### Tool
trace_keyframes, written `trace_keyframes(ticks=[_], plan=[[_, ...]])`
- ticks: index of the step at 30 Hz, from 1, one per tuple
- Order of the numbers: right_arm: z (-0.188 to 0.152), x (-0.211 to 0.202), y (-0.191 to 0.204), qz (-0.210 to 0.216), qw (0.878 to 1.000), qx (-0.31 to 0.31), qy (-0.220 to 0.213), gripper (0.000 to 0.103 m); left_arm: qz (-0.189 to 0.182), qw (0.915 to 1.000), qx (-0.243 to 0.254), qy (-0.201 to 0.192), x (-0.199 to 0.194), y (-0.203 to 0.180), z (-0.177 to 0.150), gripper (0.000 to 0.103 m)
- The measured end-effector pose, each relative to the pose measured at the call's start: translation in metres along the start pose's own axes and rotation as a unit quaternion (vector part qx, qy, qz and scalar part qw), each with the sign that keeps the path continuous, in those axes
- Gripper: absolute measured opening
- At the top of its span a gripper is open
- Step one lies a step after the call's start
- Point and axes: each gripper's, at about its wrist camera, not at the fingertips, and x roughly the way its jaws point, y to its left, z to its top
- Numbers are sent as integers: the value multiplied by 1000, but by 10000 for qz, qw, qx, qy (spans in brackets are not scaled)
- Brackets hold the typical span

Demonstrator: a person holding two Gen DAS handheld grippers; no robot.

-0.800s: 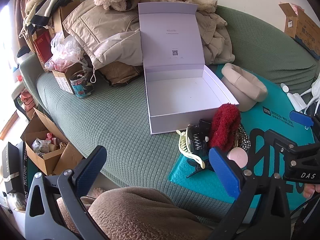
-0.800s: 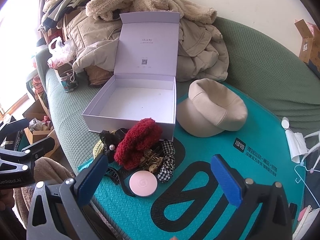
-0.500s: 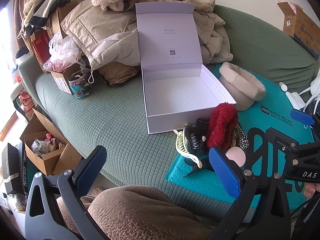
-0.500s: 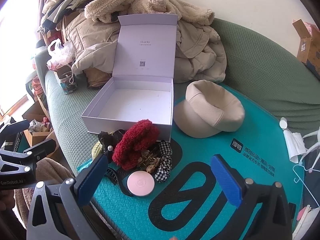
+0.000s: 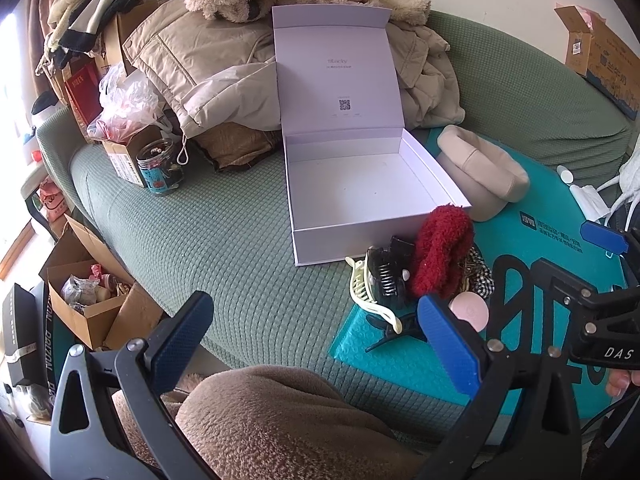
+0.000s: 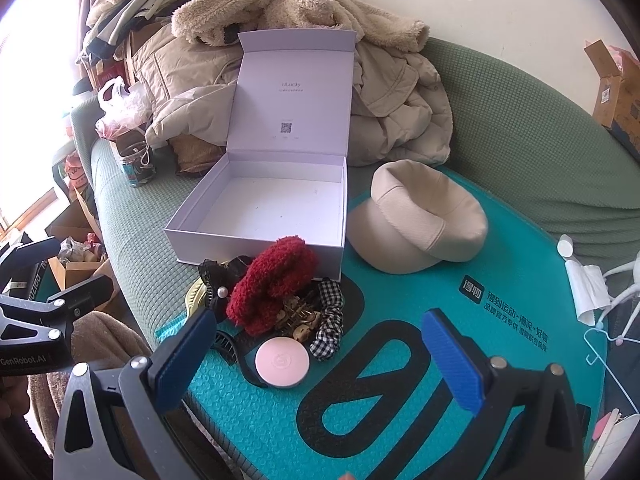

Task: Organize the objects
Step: 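Move both tools toward the pile of hair accessories beside the white box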

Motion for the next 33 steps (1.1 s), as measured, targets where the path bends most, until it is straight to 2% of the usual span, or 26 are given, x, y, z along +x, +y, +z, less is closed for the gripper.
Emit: trace_keyframes(ticks=[20, 33], plan=[[-6, 4, 8, 132, 9998, -153, 15, 103, 28, 9997, -95, 215, 11, 7, -9, 102], [-26, 35, 9, 525, 9980, -96, 334, 103, -250, 9984, -66, 496, 38, 7, -21, 102]])
